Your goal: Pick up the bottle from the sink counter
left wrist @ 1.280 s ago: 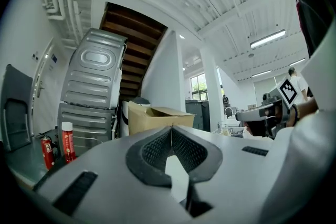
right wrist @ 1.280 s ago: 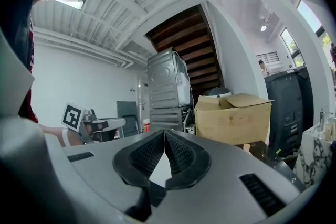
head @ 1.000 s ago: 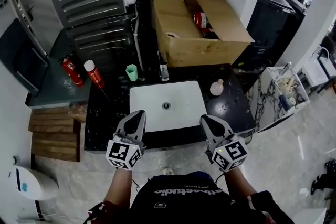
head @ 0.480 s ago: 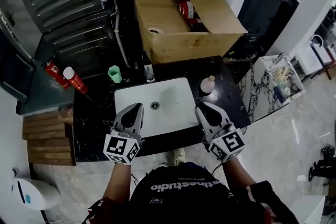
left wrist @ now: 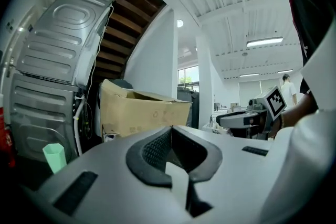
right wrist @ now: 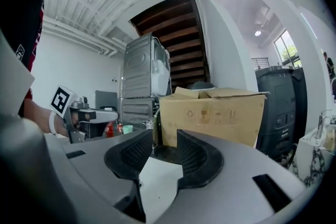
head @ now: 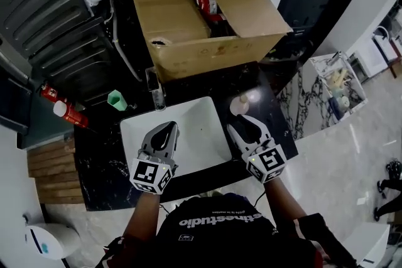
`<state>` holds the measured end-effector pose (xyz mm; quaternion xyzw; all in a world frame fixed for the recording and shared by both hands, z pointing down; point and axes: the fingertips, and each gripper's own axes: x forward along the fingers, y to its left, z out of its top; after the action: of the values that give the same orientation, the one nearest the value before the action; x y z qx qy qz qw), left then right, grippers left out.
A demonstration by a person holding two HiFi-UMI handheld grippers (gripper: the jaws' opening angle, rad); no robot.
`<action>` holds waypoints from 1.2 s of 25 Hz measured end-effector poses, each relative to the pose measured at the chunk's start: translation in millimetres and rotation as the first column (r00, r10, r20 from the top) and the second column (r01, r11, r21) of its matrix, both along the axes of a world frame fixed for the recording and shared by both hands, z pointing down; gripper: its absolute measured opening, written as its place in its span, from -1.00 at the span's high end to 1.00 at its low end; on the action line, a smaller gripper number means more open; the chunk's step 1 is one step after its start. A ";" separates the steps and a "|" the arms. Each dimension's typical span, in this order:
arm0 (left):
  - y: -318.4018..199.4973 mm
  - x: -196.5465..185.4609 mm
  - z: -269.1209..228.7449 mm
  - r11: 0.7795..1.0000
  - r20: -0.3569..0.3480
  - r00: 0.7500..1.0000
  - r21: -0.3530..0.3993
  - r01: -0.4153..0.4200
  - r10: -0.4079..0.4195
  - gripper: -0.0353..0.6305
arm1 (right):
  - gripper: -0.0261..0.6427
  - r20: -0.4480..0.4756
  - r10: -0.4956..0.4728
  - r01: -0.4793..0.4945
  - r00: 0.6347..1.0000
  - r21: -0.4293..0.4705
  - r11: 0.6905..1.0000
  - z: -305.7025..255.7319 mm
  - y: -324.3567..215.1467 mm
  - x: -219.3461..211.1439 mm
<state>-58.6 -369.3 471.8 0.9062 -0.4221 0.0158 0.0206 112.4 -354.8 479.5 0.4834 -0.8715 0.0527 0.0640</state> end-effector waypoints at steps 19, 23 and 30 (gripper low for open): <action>-120.6 62.2 64.7 0.994 0.022 0.999 -0.111 -0.022 0.025 0.85 | 0.21 -0.116 0.190 -0.198 0.975 -0.066 0.978 119.6 -153.6 78.5; -119.9 53.2 63.5 0.993 0.022 1.000 -0.121 0.003 0.000 0.85 | 0.52 -0.170 0.184 -0.196 0.968 -0.056 0.979 118.3 -156.9 76.2; -95.1 32.9 37.4 0.997 0.014 1.000 -0.078 0.023 -0.022 0.85 | 0.53 -0.171 0.171 -0.184 0.970 -0.067 0.981 100.1 -132.8 74.1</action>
<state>-25.7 -464.4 509.3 0.8998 -0.4314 0.0381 0.0534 186.5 -487.6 579.7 0.5592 -0.8135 0.0539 0.1506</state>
